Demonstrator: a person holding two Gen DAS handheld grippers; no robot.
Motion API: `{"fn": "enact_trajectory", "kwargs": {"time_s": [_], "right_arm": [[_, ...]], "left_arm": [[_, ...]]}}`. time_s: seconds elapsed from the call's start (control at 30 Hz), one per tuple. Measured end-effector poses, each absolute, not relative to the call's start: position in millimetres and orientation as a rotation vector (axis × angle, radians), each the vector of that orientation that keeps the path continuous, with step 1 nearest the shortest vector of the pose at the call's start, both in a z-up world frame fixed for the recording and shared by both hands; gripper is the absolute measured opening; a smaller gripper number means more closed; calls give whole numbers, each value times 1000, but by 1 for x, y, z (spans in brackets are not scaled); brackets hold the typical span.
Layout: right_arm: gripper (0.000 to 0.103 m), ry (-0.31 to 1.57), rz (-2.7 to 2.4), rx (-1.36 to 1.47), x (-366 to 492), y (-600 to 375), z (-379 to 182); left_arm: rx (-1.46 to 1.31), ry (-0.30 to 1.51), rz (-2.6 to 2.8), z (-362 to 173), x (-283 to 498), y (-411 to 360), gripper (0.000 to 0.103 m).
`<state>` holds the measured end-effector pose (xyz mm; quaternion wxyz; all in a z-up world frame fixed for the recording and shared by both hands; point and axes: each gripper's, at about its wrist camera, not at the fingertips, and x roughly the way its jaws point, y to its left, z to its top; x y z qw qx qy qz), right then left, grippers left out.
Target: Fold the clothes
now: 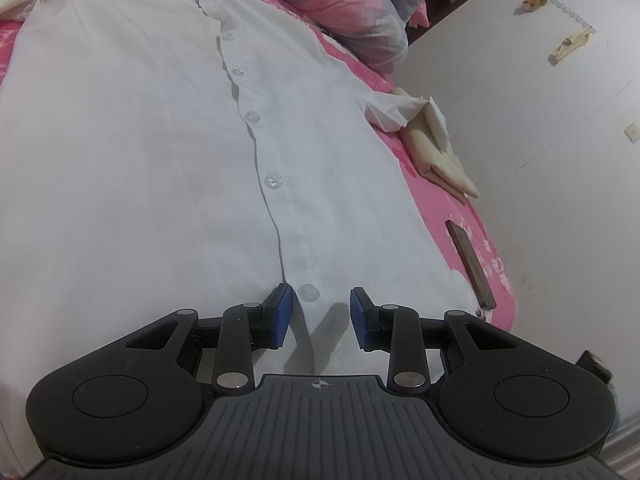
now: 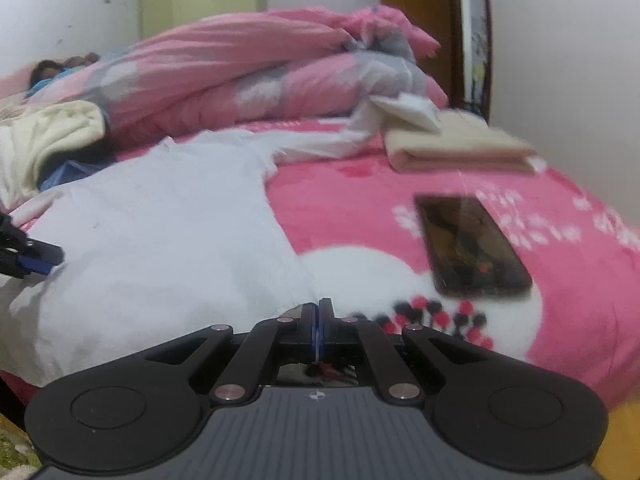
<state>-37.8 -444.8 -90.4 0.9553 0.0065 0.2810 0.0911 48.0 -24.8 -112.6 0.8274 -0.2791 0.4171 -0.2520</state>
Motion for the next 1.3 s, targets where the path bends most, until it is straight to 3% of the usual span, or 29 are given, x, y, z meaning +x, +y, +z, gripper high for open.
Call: {"fn": "enact_trajectory", "kwargs": {"time_s": [0.3, 0.73, 1.07, 1.3], "right_arm": [[2, 648, 104, 65, -47, -460, -96], [3, 520, 234, 97, -36, -431, -29], [3, 458, 490, 129, 52, -370, 37], [3, 628, 644, 116, 195, -284, 53]], "left_arm": [[-603, 856, -537, -106, 44, -14, 33], [-466, 731, -554, -62, 58, -13, 34], [-305, 744, -541, -56, 108, -35, 34], [-323, 754, -560, -72, 121, -34, 34]]}}
